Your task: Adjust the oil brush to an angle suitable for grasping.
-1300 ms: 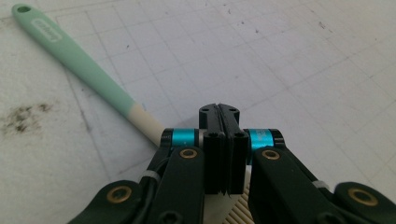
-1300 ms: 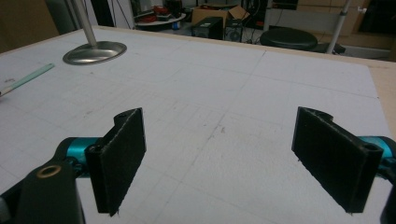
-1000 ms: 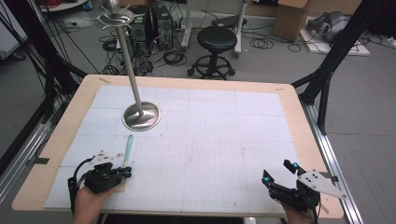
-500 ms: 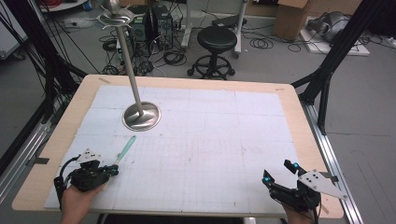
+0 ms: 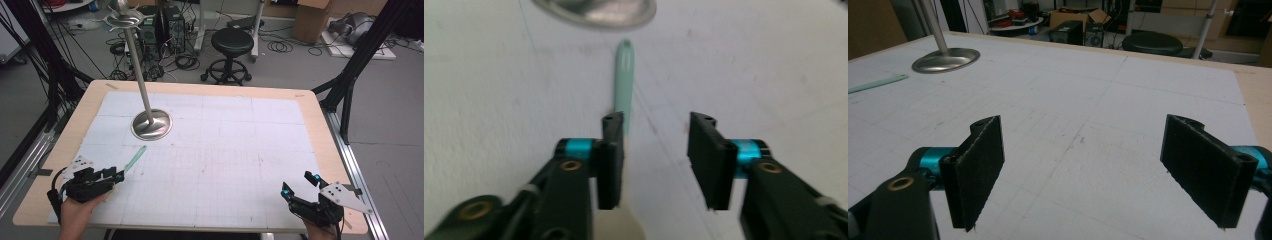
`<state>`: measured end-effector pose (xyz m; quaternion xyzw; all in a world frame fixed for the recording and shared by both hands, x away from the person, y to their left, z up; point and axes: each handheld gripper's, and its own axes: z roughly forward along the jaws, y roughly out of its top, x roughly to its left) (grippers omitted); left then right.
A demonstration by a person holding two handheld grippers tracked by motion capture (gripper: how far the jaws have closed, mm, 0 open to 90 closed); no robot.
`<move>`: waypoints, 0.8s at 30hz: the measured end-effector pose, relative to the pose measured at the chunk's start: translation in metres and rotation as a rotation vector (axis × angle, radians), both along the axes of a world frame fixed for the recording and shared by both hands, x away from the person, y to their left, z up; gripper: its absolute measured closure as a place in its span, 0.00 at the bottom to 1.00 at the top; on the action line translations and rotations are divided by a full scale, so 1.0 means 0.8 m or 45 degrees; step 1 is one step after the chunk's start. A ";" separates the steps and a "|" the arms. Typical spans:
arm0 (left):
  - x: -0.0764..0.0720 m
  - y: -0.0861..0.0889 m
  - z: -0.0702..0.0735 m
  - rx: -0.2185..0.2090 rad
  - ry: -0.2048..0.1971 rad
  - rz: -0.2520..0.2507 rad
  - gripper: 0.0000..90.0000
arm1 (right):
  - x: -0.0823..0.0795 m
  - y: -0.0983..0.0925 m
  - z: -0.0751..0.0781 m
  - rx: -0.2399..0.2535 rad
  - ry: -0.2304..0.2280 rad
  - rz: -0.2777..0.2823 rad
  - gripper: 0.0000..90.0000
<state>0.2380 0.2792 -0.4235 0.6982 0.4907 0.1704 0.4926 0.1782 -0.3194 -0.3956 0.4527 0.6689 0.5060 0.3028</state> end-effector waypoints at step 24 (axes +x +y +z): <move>-0.028 0.003 0.027 -0.133 -0.414 -0.052 0.24 | 0.005 0.008 0.001 -0.003 0.017 0.008 0.19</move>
